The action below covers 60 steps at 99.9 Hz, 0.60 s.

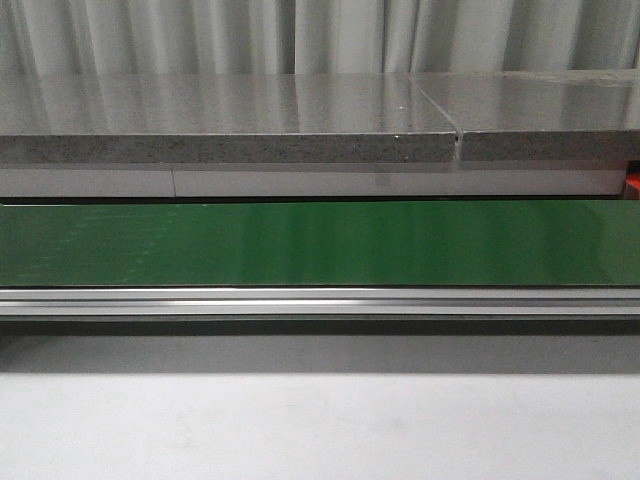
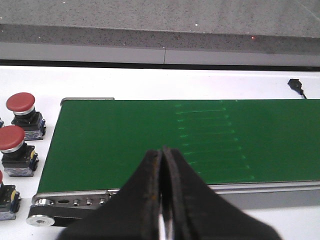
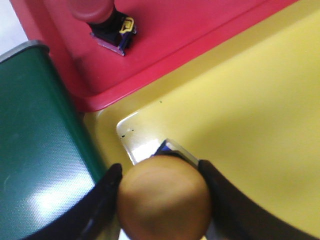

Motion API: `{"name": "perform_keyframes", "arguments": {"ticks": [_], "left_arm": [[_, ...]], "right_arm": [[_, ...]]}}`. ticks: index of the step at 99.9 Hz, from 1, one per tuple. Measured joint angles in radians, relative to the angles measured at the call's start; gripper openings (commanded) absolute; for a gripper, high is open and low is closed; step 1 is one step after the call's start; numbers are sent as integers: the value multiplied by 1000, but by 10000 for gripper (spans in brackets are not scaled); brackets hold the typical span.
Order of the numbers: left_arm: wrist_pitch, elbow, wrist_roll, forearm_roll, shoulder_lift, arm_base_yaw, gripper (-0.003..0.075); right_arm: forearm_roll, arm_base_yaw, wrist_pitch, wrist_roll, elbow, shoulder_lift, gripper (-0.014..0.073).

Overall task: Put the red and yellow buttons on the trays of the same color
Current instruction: 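Lower the yellow button into the yellow tray and open the right gripper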

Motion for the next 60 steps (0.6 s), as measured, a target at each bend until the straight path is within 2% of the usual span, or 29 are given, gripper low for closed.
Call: {"name": "perform_keyframes", "arguments": {"ticks": [48,60], "left_arm": [[0,0,0,0,0,0,-19],[0,0,0,0,0,0,-19]], "right_arm": [[9,0,-89,2,0,187,148],[9,0,-91,2,0,214,227]]}}
